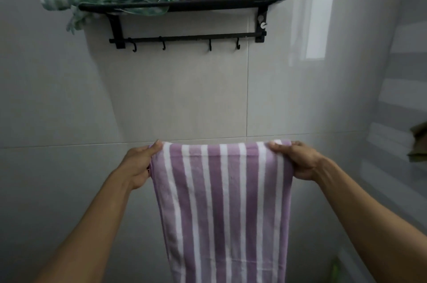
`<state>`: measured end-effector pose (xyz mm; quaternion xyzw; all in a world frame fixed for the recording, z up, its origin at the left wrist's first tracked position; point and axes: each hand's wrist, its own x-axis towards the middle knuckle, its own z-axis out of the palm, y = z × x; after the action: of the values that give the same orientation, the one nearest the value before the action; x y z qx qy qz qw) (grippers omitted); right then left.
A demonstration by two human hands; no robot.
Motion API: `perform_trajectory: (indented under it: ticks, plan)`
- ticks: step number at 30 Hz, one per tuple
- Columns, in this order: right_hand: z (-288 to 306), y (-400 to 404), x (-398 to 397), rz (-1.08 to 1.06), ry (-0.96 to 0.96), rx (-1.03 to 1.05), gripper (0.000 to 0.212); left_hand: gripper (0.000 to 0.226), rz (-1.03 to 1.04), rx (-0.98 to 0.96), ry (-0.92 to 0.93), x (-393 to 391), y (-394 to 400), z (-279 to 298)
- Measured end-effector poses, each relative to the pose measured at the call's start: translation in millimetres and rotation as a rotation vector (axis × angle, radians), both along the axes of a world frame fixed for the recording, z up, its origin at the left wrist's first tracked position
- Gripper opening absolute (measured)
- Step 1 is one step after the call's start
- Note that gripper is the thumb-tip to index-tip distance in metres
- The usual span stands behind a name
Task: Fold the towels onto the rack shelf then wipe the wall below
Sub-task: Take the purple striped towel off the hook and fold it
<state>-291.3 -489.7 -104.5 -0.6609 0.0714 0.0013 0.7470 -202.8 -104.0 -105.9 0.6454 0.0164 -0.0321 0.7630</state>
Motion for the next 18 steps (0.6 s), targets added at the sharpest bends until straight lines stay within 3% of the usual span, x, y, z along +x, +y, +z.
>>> perform_trajectory:
  ticks: [2,4,6,8,10,13,16,18]
  plan:
    - [10,-1,0,-0.022,0.041,-0.073,0.063,0.026,0.064,0.026,0.019,1,-1,4]
    - [15,0,0,-0.082,0.066,-0.198,0.073,0.03,0.164,0.022,0.036,0,-2,8]
    - [16,1,3,-0.159,0.062,-0.218,0.08,0.059,0.255,-0.031,0.019,1,-3,13]
    - [23,1,8,-0.193,0.056,-0.231,0.057,0.08,0.271,-0.062,-0.041,3,-1,22]
    - [34,2,13,-0.193,0.05,-0.243,0.035,0.077,0.252,-0.002,-0.093,2,3,27]
    - [49,2,19,-0.173,0.004,-0.237,0.02,0.067,0.281,0.054,-0.149,5,7,37]
    - [60,5,25,-0.242,-0.045,-0.218,0.026,0.068,0.282,-0.058,-0.2,7,11,46]
    - [62,8,29,-0.284,-0.049,-0.254,0.035,0.068,0.234,0.048,-0.187,5,10,43]
